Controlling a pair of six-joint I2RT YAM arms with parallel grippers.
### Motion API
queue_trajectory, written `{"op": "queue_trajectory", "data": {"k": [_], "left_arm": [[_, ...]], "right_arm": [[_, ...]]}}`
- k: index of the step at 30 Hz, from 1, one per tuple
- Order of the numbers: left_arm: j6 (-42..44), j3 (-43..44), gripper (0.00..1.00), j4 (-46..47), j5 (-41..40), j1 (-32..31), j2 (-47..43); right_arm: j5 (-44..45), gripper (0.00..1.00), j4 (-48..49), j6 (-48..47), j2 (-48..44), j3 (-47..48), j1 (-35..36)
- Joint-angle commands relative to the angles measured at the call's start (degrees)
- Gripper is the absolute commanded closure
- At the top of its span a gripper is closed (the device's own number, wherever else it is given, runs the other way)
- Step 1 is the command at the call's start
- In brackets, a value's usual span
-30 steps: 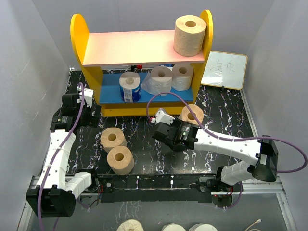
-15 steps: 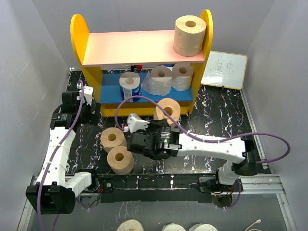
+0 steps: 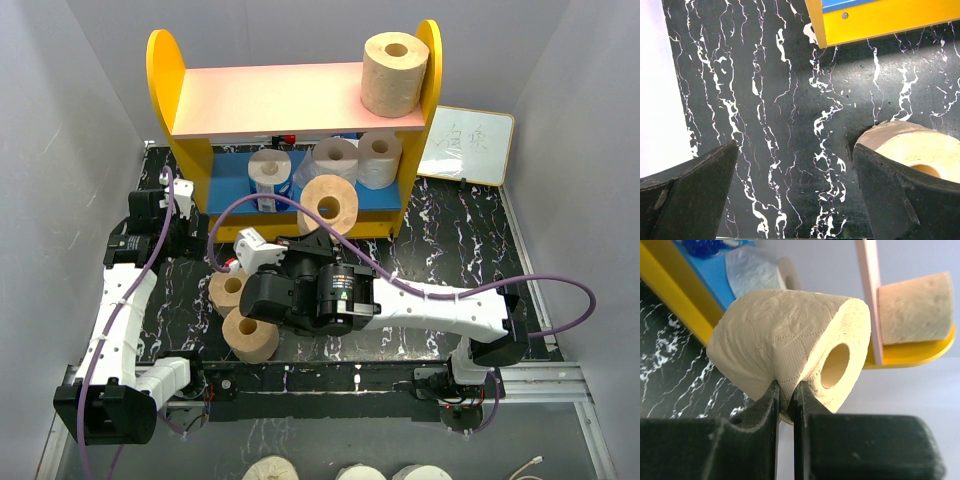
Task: Place and organize the paper towels onto the shelf
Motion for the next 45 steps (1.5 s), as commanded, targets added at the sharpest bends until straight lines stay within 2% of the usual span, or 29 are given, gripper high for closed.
{"op": "queue_trajectory", "data": {"k": [1, 6, 12, 19, 29, 37, 45], "left_arm": [[-0.6, 1.5, 0.01, -0.9, 0.0, 0.3, -0.9], [-0.5, 0.5, 0.01, -0.7, 0.2, 0.3, -1.7], [-0.6, 0.5, 0.01, -0.7, 1.3, 0.3, -1.8], [-0.9, 0.9, 0.01, -0.9, 2.1, 0.3, -1.9], [-0.9, 0.8, 0.01, -0.4, 2.5, 0.3, -1.9], [-0.9, 0.9, 0.01, 0.0, 2.5, 0.3, -1.8], [-0.8, 1.1, 0.01, 0.0, 2.8, 0.3, -1.7]], "right_arm": [[8.6, 1.00, 20.7, -18.0, -3.4, -0.2, 0.9], [8.0, 1.00, 51.5, -40.8, -9.4, -8.6, 0.9], [4.9, 1.00, 66.4, -52.8, -8.8, -6.6, -1.8], [-0.7, 1.00, 67.8, -56.2, -3.8, 2.7, -8.0], [-8.8, 1.00, 62.6, -54.8, 1.9, 13.5, -16.0], [-13.2, 1.00, 64.1, -54.4, 6.4, 13.8, -23.9], [-15.3, 1.00, 66.4, -54.0, 8.2, 14.9, -27.4]]}}
